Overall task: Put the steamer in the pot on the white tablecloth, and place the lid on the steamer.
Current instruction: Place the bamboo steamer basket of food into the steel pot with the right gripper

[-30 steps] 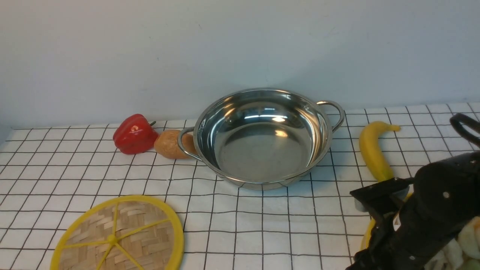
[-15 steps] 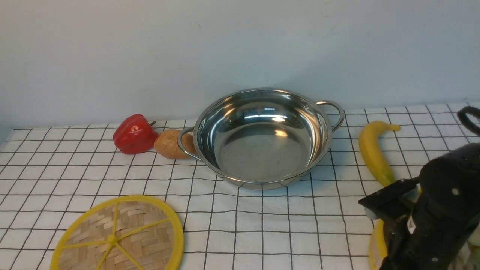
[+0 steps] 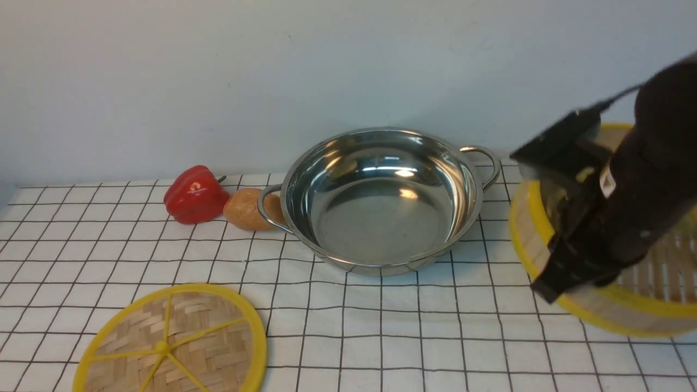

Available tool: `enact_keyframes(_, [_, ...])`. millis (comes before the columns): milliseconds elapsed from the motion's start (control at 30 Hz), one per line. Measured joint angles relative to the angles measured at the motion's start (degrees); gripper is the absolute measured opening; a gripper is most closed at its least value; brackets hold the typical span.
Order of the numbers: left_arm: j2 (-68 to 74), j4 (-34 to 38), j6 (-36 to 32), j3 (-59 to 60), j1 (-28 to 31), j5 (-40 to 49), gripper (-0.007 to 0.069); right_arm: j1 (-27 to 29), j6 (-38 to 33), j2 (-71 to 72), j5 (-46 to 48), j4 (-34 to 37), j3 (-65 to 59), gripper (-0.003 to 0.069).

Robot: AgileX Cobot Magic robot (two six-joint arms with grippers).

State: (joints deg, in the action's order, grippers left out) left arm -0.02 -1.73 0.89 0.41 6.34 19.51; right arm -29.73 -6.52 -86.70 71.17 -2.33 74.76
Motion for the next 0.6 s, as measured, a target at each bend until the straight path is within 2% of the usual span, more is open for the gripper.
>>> enact_keyframes(33, [0.0,0.0,0.0,0.0,0.0,0.0,0.0243,0.0,-0.7,-0.1,0.1,0.2,1.0,0.0060])
enact_keyframes(100, [0.0,0.0,0.0,0.0,0.0,0.0,0.0243,0.0,-9.1,-1.1,0.3,3.3,6.7,0.0060])
enact_keyframes(167, [0.0,0.0,0.0,0.0,0.0,0.0,0.0243,0.0,-14.0,-4.0,0.4,5.8,12.6,0.0060])
enact_keyframes(367, [0.0,0.0,0.0,0.0,0.0,0.0,0.0243,-0.1,-20.8,-14.6,1.1,8.1,23.2,0.0060])
enact_keyframes(600, [0.0,0.0,0.0,0.0,0.0,0.0,0.0243,-4.4,-26.0,-24.2,1.2,6.9,31.3,0.0060])
